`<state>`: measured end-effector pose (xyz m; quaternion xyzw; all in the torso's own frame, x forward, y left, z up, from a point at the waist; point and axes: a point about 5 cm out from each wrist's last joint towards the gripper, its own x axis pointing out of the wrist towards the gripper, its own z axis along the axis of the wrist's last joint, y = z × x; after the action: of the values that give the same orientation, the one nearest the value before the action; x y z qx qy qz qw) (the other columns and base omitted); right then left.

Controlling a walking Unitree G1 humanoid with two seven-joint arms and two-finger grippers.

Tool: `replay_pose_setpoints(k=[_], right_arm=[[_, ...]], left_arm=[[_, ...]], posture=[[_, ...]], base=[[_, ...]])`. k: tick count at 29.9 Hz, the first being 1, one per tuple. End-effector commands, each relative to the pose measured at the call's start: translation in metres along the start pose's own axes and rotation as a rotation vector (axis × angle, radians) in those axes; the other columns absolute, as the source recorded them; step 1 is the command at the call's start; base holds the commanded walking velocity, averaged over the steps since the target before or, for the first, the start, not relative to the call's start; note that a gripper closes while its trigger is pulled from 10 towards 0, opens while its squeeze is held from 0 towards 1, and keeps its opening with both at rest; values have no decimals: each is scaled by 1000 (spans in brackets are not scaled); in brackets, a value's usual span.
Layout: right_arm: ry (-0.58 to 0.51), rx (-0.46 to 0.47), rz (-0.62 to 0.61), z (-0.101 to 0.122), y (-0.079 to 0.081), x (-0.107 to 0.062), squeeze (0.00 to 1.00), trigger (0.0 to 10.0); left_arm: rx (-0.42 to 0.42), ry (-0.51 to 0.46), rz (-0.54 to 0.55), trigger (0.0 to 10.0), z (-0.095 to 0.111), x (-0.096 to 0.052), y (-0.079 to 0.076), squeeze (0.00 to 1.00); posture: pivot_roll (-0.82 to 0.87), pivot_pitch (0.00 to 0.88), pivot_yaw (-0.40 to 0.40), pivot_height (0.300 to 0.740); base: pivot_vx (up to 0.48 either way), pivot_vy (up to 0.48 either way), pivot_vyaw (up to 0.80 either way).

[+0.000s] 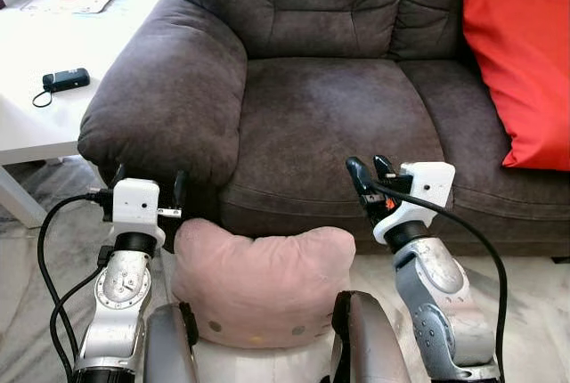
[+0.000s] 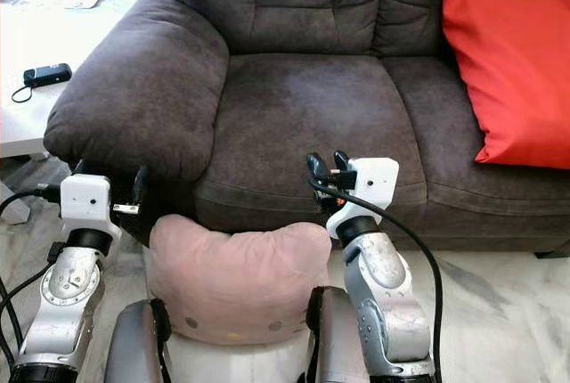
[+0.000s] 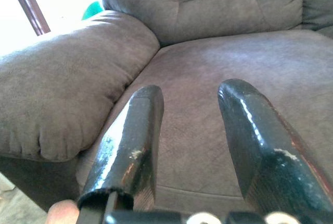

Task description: Move the pillow to the sofa from floor

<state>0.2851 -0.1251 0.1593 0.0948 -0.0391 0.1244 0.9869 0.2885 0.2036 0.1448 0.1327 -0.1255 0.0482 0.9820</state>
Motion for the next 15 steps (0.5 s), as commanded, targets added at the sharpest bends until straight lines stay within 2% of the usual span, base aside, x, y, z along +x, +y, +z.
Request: replay_pose_setpoints(k=[1, 4, 13, 15], right_arm=[[-11, -2, 19, 2, 3, 3, 0, 10000], [-19, 8, 35, 2, 7, 5, 0, 10000], [-43, 13, 58, 2, 12, 7, 0, 10000], [-41, 13, 65, 1, 14, 7, 0, 10000]], left_arm=[[15, -35, 3, 10000, 11, 4, 0, 0], [17, -36, 6, 10000, 12, 4, 1, 0], [16, -56, -2, 10000, 18, 7, -1, 0], [22, -55, -8, 10000, 18, 7, -2, 0]], posture=[[52, 0, -56, 487], [53, 0, -55, 487], [59, 0, -52, 487], [59, 0, -52, 487]], base=[[307, 0, -594], [312, 0, -590], [315, 0, 0], [0, 0, 0]])
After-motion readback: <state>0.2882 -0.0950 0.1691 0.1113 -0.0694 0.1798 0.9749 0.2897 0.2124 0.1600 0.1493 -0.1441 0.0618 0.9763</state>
